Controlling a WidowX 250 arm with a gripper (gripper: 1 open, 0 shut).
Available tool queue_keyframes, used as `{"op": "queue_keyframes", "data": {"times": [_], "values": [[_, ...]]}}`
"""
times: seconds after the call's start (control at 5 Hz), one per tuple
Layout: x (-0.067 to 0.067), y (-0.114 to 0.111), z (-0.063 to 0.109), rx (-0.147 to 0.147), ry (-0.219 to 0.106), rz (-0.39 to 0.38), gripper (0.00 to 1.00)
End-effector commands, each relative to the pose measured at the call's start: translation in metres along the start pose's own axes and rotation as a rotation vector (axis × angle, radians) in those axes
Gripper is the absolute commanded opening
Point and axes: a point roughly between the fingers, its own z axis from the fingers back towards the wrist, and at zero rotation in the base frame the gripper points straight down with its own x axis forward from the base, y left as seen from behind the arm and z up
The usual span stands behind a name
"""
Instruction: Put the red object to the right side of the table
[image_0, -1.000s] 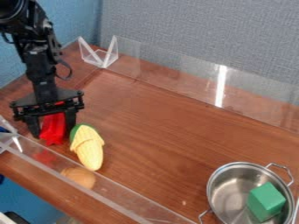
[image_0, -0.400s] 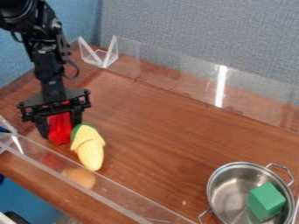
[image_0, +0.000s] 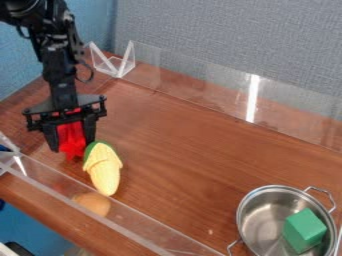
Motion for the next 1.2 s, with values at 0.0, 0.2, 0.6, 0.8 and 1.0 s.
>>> {"op": "queue_keyframes", "data": {"times": [0.0,0.2,0.6,0.8,1.0], "values": [[0.017,-0.005,0.043,-0.061,-0.088,-0.01,0.0],[0.016,-0.004,0.086,-0.123,-0.112,-0.062,0.0],[0.005,0.007,0.159,-0.216,-0.123,-0.199,0.0],[-0.015,0.009,0.163,-0.233,-0.117,-0.289,0.0],[-0.035,0.003,0.156,-0.225,-0.105,-0.338,0.0]]}}
